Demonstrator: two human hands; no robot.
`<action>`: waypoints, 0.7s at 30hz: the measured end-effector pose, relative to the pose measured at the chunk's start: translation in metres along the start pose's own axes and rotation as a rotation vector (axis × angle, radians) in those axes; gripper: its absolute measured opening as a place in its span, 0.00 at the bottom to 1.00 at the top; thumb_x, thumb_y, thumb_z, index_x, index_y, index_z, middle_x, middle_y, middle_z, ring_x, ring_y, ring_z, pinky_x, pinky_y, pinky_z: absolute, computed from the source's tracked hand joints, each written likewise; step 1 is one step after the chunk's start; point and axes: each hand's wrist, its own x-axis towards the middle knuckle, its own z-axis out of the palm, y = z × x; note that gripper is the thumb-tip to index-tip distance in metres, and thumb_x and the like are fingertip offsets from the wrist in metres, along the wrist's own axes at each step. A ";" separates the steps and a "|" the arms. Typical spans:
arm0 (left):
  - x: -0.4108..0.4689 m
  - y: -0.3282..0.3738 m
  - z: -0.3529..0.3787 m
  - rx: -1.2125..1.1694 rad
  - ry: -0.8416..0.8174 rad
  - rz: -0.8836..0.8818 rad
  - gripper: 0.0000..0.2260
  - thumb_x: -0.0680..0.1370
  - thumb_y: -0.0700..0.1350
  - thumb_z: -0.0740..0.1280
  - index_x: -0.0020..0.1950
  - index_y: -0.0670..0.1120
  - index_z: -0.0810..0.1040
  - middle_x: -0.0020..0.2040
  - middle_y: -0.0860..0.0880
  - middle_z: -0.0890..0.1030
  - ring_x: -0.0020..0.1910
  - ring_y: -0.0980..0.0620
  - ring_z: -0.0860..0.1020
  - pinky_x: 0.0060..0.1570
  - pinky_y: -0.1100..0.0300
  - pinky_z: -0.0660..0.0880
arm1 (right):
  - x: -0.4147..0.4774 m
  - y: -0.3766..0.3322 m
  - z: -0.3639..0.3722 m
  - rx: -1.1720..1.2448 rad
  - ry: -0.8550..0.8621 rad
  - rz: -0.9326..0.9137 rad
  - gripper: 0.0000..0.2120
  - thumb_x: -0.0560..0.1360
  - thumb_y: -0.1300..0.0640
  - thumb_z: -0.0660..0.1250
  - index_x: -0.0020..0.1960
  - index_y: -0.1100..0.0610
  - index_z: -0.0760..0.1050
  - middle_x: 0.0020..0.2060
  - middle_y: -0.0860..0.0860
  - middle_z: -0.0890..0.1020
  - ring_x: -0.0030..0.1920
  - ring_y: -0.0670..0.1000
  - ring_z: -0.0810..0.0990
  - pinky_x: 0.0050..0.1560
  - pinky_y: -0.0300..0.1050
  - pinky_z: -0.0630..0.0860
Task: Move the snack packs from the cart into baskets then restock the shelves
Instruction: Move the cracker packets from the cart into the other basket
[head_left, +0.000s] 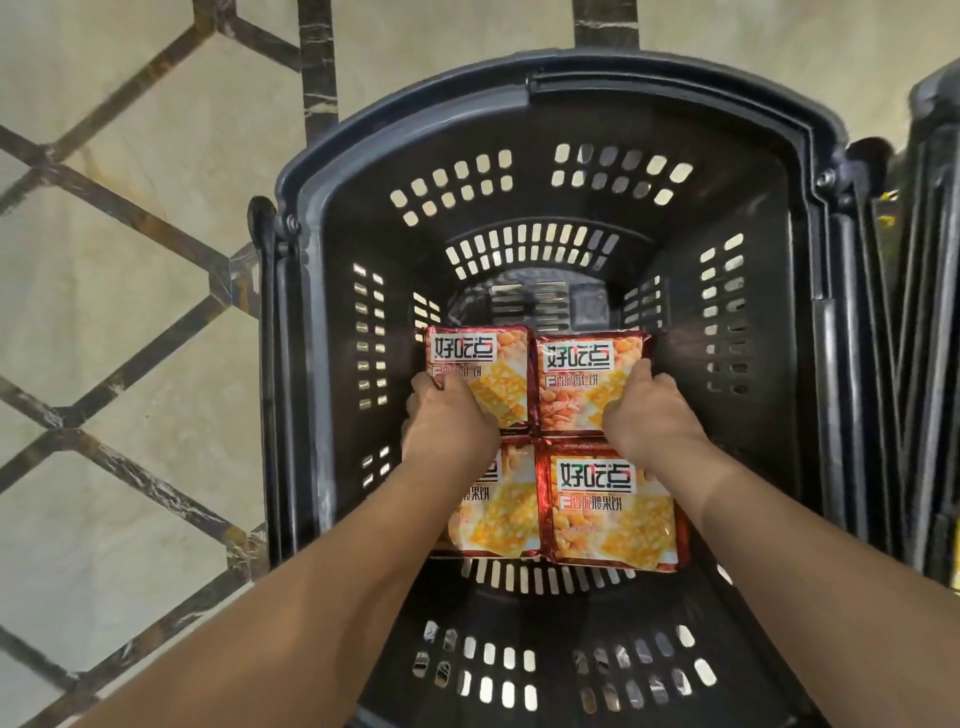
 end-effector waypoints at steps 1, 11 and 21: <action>-0.004 -0.001 -0.004 0.009 0.003 0.024 0.23 0.82 0.46 0.62 0.77 0.46 0.63 0.76 0.41 0.60 0.74 0.40 0.63 0.71 0.43 0.69 | -0.004 0.000 -0.002 0.024 -0.011 0.005 0.31 0.81 0.56 0.59 0.80 0.59 0.52 0.73 0.59 0.65 0.69 0.63 0.71 0.64 0.60 0.76; -0.121 0.013 -0.084 0.422 0.217 0.487 0.30 0.84 0.54 0.60 0.82 0.48 0.53 0.83 0.42 0.52 0.82 0.42 0.52 0.81 0.45 0.52 | -0.131 -0.001 -0.066 -0.154 0.232 -0.405 0.32 0.80 0.51 0.63 0.80 0.53 0.55 0.72 0.53 0.67 0.72 0.54 0.68 0.74 0.53 0.67; -0.329 0.047 -0.221 0.627 0.396 0.584 0.35 0.84 0.57 0.58 0.84 0.52 0.41 0.84 0.45 0.38 0.83 0.39 0.39 0.79 0.36 0.38 | -0.359 0.009 -0.203 -0.335 0.570 -0.517 0.40 0.59 0.55 0.83 0.70 0.54 0.77 0.69 0.61 0.76 0.72 0.65 0.71 0.72 0.68 0.61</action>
